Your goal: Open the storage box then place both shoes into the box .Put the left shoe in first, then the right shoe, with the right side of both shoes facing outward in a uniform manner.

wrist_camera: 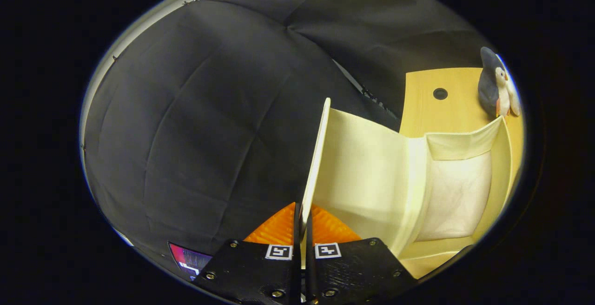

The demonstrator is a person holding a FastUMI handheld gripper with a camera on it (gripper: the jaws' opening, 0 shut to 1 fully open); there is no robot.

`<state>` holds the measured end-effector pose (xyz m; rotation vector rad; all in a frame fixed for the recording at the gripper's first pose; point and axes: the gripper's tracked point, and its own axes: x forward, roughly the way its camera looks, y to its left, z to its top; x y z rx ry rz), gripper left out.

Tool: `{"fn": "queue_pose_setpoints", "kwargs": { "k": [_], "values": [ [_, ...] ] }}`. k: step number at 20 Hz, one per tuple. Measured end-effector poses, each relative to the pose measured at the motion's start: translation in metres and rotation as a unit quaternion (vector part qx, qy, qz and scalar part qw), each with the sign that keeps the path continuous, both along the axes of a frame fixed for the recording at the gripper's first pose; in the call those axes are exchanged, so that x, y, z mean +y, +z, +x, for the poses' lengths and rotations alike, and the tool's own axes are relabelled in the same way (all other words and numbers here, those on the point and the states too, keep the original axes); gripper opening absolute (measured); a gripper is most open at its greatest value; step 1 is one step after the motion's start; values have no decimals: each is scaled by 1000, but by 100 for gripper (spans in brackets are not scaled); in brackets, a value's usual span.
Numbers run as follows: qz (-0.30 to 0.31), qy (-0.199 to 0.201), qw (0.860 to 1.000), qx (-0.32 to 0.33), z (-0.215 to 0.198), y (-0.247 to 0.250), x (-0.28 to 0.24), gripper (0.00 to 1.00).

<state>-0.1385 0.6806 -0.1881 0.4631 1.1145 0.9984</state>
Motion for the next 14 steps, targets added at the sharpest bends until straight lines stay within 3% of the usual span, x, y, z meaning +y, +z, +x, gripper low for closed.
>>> {"fn": "queue_pose_setpoints", "kwargs": {
  "k": [8, 14],
  "values": [
    [-93, 33, 995, -25, -37, -102, 73, 6],
    [-155, 39, 987, -26, -38, -148, 68, 5]
  ]
}}
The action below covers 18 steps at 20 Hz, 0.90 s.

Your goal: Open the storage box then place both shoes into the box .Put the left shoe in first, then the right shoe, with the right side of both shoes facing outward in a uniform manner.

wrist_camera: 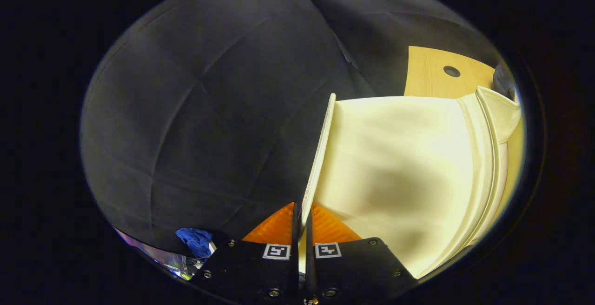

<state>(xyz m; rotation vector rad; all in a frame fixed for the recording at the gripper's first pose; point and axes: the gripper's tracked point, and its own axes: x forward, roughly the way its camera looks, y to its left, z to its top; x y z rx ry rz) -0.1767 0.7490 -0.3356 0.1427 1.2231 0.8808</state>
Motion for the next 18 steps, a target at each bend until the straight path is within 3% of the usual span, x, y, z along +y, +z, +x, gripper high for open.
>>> {"fn": "queue_pose_setpoints", "kwargs": {
  "k": [1, 3, 5, 9, 15, 17, 18],
  "values": [
    [1, 2, 1000, 3, 0, -3, 1, 9],
    [14, 11, 1000, 0, -1, 11, 2, 29],
    [20, 17, 999, -19, 6, 27, -2, 56],
    [38, 23, 998, -53, 26, 76, -30, 72],
    [57, 11, 993, -101, 67, 133, -105, 74],
    [55, 3, 992, -117, 80, 143, -132, 99],
    [54, -5, 991, -124, 87, 151, -149, 97]
  ]
}}
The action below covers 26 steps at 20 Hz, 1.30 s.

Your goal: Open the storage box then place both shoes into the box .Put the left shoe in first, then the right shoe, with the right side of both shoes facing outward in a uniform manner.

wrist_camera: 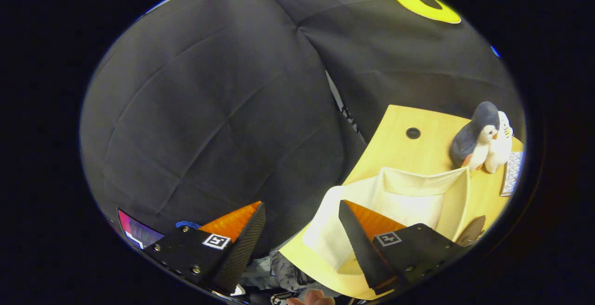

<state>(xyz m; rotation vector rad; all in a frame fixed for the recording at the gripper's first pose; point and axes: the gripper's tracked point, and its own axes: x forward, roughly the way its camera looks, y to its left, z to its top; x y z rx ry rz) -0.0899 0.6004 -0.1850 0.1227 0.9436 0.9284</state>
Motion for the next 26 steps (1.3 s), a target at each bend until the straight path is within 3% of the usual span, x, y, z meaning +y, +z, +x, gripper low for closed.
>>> {"fn": "queue_pose_setpoints", "kwargs": {
  "k": [8, 14, 22, 26],
  "values": [
    [5, -95, 995, -26, 49, 33, -133, 97],
    [-22, -161, 985, -51, 73, 23, -225, 97],
    [-60, -214, 975, -15, 79, -41, -316, 97],
    [-106, -218, 970, 3, 70, -84, -356, 97]
  ]
}}
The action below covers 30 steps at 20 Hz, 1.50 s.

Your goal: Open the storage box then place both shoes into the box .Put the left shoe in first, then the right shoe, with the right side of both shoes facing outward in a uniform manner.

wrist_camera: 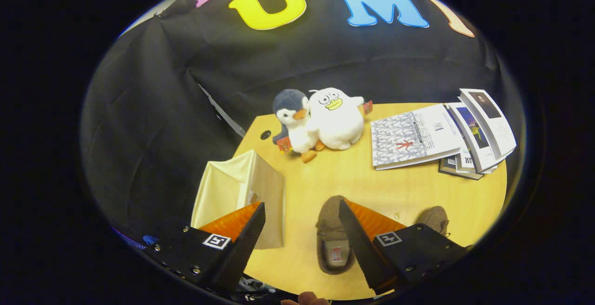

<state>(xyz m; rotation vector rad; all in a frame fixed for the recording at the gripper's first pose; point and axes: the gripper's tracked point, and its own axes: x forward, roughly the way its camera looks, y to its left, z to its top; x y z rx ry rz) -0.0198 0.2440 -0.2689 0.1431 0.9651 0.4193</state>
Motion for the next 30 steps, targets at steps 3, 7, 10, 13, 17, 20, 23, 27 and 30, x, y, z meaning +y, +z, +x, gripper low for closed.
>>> {"fn": "queue_pose_setpoints", "kwargs": {
  "k": [3, 7, 10, 13, 17, 20, 23, 27, 30],
  "values": [
    [-31, 1, 999, 35, -16, -34, -25, 98],
    [-73, 10, 994, 82, -35, -71, -48, 98],
    [-110, 23, 987, 115, -46, -99, -61, 97],
    [-134, 32, 979, 153, -55, -127, -68, 97],
    [-170, 56, 969, 170, -49, -154, -66, 98],
    [-182, 55, 963, 191, -42, -171, -61, 98],
    [-188, 60, 959, 203, -35, -183, -58, 98],
    [-172, 77, 956, 224, -41, -192, -46, 70],
    [-152, 76, 962, 214, -36, -184, -42, 1]
  ]
}}
